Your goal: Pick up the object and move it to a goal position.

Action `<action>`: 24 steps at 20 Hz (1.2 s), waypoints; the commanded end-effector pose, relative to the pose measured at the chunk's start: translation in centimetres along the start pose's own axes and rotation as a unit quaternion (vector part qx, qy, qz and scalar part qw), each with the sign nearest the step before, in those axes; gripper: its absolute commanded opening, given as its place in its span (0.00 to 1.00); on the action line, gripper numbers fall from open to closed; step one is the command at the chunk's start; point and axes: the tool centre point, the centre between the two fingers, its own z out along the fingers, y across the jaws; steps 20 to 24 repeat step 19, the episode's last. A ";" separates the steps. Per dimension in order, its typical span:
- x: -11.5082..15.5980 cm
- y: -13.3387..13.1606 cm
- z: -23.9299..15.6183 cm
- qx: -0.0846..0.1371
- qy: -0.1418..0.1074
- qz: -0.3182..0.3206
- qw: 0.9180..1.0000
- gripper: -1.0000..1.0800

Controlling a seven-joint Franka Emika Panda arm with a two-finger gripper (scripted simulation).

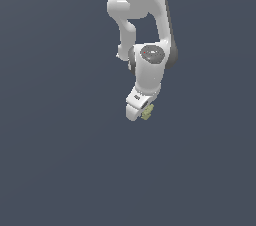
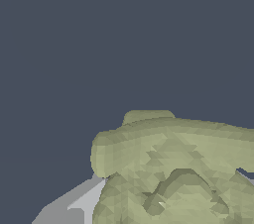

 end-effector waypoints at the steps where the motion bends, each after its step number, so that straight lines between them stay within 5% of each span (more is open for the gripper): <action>1: 1.9 -1.8 -2.1 0.000 0.000 0.000 1.000 0.00; 12: 8.3 -7.5 -8.9 0.000 0.000 0.000 1.000 0.00; 24: 9.4 -8.2 -9.9 0.000 0.001 0.000 1.000 0.00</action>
